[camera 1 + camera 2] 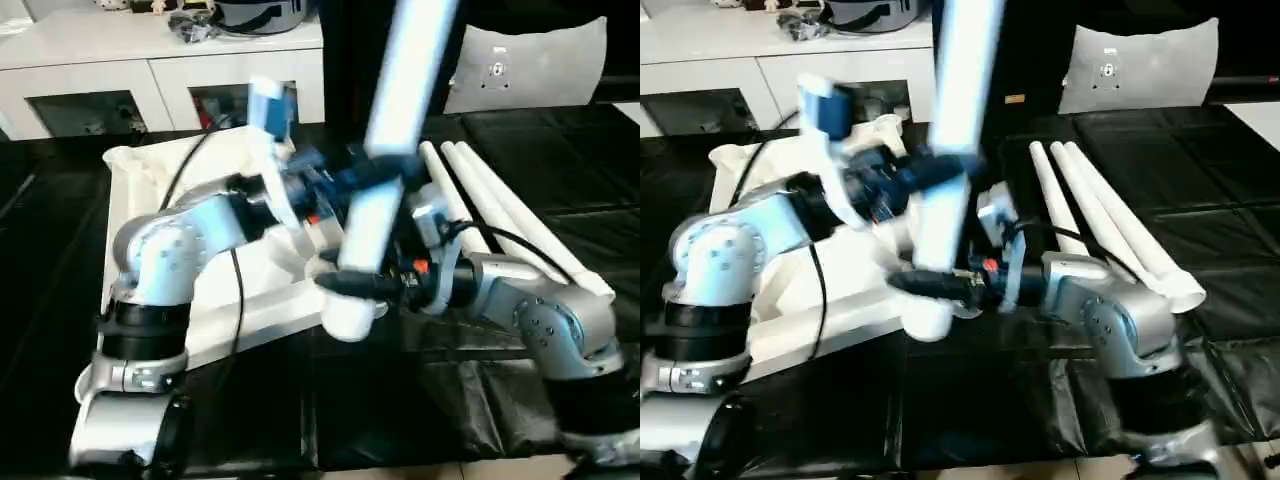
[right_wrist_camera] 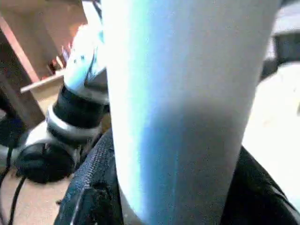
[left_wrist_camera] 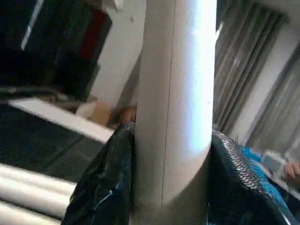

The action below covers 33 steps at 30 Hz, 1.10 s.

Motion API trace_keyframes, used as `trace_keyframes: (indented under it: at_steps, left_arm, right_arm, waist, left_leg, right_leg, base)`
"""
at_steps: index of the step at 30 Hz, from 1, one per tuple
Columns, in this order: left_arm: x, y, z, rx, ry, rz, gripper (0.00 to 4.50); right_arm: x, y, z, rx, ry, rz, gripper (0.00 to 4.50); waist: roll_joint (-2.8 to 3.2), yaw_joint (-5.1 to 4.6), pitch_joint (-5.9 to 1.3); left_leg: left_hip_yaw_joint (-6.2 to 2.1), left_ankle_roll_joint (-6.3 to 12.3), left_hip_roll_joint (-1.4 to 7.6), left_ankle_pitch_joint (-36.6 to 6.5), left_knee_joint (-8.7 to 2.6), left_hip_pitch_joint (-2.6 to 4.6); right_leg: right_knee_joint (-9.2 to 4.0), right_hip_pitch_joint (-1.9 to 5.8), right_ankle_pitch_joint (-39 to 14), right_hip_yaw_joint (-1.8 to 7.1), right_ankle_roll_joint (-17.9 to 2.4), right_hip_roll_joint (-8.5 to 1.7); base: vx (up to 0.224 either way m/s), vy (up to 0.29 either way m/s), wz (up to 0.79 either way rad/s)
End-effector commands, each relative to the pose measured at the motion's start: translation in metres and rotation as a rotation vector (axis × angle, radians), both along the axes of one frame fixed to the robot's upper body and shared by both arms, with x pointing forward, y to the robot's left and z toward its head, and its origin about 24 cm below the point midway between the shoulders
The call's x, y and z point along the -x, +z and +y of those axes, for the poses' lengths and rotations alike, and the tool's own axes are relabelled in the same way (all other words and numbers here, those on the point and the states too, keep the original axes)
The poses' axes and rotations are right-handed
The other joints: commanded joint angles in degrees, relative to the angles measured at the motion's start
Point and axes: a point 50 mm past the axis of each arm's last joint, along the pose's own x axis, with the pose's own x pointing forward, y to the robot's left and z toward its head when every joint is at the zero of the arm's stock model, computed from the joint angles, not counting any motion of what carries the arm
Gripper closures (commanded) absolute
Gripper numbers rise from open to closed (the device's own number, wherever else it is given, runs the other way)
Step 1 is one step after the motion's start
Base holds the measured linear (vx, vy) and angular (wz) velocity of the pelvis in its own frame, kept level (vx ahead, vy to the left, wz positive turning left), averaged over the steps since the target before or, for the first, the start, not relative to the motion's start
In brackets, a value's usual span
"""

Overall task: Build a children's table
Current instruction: Insert table leg to table base

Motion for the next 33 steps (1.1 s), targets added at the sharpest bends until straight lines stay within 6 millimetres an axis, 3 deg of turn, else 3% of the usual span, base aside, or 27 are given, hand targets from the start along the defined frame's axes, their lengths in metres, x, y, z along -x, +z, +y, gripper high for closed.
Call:
trace_keyframes:
  at_steps: [1, 2, 3, 4, 6, 10, 11, 12, 14, 17, 18, 19, 23, 29, 30, 31, 32, 33]
  left_arm:
    - [0.017, 0.028, -0.005, 0.173, -0.097, -0.105, 2.00]
    - [0.017, 0.028, -0.005, 0.184, -0.083, -0.103, 2.00]
    - [0.016, 0.027, -0.004, 0.195, -0.068, -0.102, 2.00]
    - [0.016, 0.027, -0.004, 0.200, -0.060, -0.101, 2.00]
    - [0.015, 0.024, -0.005, 0.178, -0.047, -0.089, 2.00]
    - [0.016, 0.014, -0.011, 0.036, -0.052, -0.111, 2.00]
    - [0.016, 0.012, -0.013, -0.010, -0.045, -0.132, 2.00]
    - [0.015, 0.011, -0.013, -0.064, -0.034, -0.163, 2.00]
    - [0.014, 0.010, -0.013, -0.119, -0.031, -0.195, 2.00]
    - [0.017, 0.011, -0.006, -0.194, -0.090, -0.228, 2.00]
    - [0.019, 0.010, -0.003, -0.223, -0.126, -0.235, 2.00]
    - [0.021, 0.009, 0.000, -0.259, -0.165, -0.232, 2.00]
    - [0.024, 0.004, 0.007, -0.321, -0.229, -0.223, 2.00]
    - [0.019, -0.009, 0.017, -0.362, -0.180, -0.214, 2.00]
    - [0.020, -0.012, 0.019, -0.344, -0.177, -0.210, 2.01]
    - [0.022, -0.016, 0.020, -0.327, -0.167, -0.198, 1.91]
    - [0.023, -0.019, 0.020, -0.318, -0.167, -0.192, 1.73]
    - [0.025, -0.024, 0.021, -0.317, -0.169, -0.184, 1.73]
  right_arm:
    - [-0.004, -0.021, -0.003, 0.057, -0.121, 0.079, 2.59]
    - [-0.003, -0.021, -0.002, 0.044, -0.136, 0.077, 2.59]
    - [-0.002, -0.020, -0.001, 0.028, -0.146, 0.076, 2.59]
    - [-0.001, -0.020, 0.000, 0.019, -0.152, 0.075, 2.59]
    - [0.002, -0.020, 0.002, 0.011, -0.155, 0.074, 2.59]
    - [0.009, -0.023, 0.007, 0.029, -0.145, 0.063, 2.59]
    - [0.009, -0.024, 0.008, 0.045, -0.152, 0.058, 2.59]
    - [0.008, -0.026, 0.008, 0.068, -0.163, 0.050, 2.59]
    - [0.008, -0.028, 0.007, 0.105, -0.169, 0.033, 2.59]
    - [0.008, -0.031, 0.002, 0.187, -0.154, -0.001, 2.59]
    - [0.008, -0.032, -0.001, 0.215, -0.142, -0.012, 2.59]
    - [0.008, -0.034, -0.003, 0.245, -0.127, -0.024, 2.59]
    - [0.010, -0.037, -0.008, 0.316, -0.079, -0.055, 2.59]
    - [0.008, -0.044, -0.013, 0.372, -0.078, -0.104, 2.59]
    - [0.008, -0.046, -0.013, 0.364, -0.086, -0.105, 2.59]
    - [0.008, -0.048, -0.012, 0.354, -0.105, -0.106, 2.59]
    - [0.008, -0.050, -0.011, 0.348, -0.118, -0.107, 2.59]
    - [0.009, -0.053, -0.010, 0.351, -0.127, -0.112, 2.59]
  waist:
    - [-0.09, -0.18, -3.72]
    - [-0.18, -0.19, -3.74]
    - [0.20, -0.10, -3.76]
    - [-0.03, -0.18, -3.72]
    - [0.10, -0.22, -3.71]
    - [0.32, -0.36, -3.59]
    - [0.86, -0.35, -3.56]
    - [0.54, -0.46, -3.50]
    - [0.71, -0.51, -3.45]
    - [0.96, -0.49, -3.55]
    - [0.66, -0.50, -3.66]
    - [0.93, -0.35, -3.75]
    - [1.01, -0.37, -3.73]
    - [1.13, -0.58, -3.61]
    - [1.10, -0.61, -3.60]
    - [0.55, -0.59, -3.67]
    - [0.72, -0.55, -3.71]
    - [0.40, -0.64, -3.77]
  left_leg:
    - [-1.53, -0.12, 3.88, -12.2, -4.24, 2.25]
    - [-1.54, -0.29, 3.88, -12.5, -4.21, 2.24]
    - [-1.62, -0.61, 3.85, -12.6, -4.27, 2.19]
    - [-1.59, -0.66, 3.84, -12.8, -4.34, 2.18]
    - [-1.63, -1.07, 3.78, -13.0, -4.43, 2.22]
    - [-1.83, -2.25, 3.79, -14.9, -4.77, 2.30]
    - [-1.90, -2.45, 3.76, -15.0, -4.78, 2.32]
    - [-1.94, -2.56, 3.78, -15.2, -4.89, 2.28]
    - [-1.90, -3.22, 3.70, -15.7, -4.93, 2.30]
    - [-1.73, -3.12, 3.54, -14.1, -4.77, 2.26]
    - [-1.68, -2.84, 3.47, -13.1, -4.68, 2.17]
    - [-1.68, -2.56, 3.43, -12.1, -4.58, 2.25]
    - [-1.50, -1.45, 3.40, -10.7, -4.36, 2.12]
    - [-1.52, -1.66, 3.65, -13.2, -4.50, 2.25]
    - [-1.50, -1.78, 3.66, -13.2, -4.53, 2.23]
    - [-1.39, -1.29, 3.65, -12.5, -4.47, 2.18]
    - [-1.38, -1.03, 3.69, -12.2, -4.40, 2.10]
    - [-1.37, -0.73, 3.74, -11.9, -4.41, 2.02]
  right_leg:
    - [-4.69, 1.42, -4.1, 1.64, -14.6, -4.16]
    - [-4.69, 1.46, -4.3, 1.65, -14.6, -4.26]
    - [-4.65, 1.49, -4.4, 1.65, -14.2, -4.33]
    - [-4.84, 1.49, -4.6, 1.67, -13.9, -4.29]
    - [-4.87, 1.45, -5.1, 1.69, -13.0, -4.23]
    - [-5.05, 1.39, -7.4, 1.79, -11.4, -4.14]
    - [-5.01, 1.27, -7.6, 1.78, -11.3, -4.17]
    - [-5.27, 1.24, -8.0, 1.83, -10.8, -4.13]
    - [-5.25, 1.21, -9.1, 1.88, -10.1, -4.17]
    - [-5.17, 1.27, -7.9, 1.96, -10.1, -4.11]
    - [-5.11, 1.38, -6.6, 1.91, -10.4, -4.04]
    - [-4.85, 1.34, -5.3, 1.85, -10.5, -3.89]
    - [-4.74, 1.43, -3.1, 1.82, -11.9, -3.94]
    - [-4.77, 1.43, -5.0, 1.78, -13.3, -4.14]
    - [-4.73, 1.40, -5.0, 1.76, -13.4, -4.11]
    - [-4.71, 1.48, -4.7, 1.82, -13.6, -4.12]
    - [-4.69, 1.43, -4.4, 1.83, -13.7, -4.26]
    - [-4.78, 1.44, -4.1, 1.80, -13.6, -4.23]
  base:
    - [0.000, 0.000, 0.00]
    - [0.000, 0.000, 0.00]
    - [0.000, 0.000, 0.00]
    - [0.000, 0.000, 0.00]
    - [0.000, 0.000, 0.00]
    - [0.000, 0.000, 0.00]
    - [0.000, 0.000, 0.00]
    - [0.000, 0.000, 0.00]
    - [0.000, 0.000, 0.00]
    - [0.000, 0.000, 0.00]
    - [0.000, 0.000, 0.00]
    - [0.000, 0.000, 0.00]
    - [0.000, 0.000, 0.00]
    - [0.000, 0.000, 0.00]
    - [0.000, 0.000, 0.00]
    - [0.000, 0.000, 0.00]
    - [0.000, 0.000, 0.00]
    - [0.000, 0.000, 0.00]
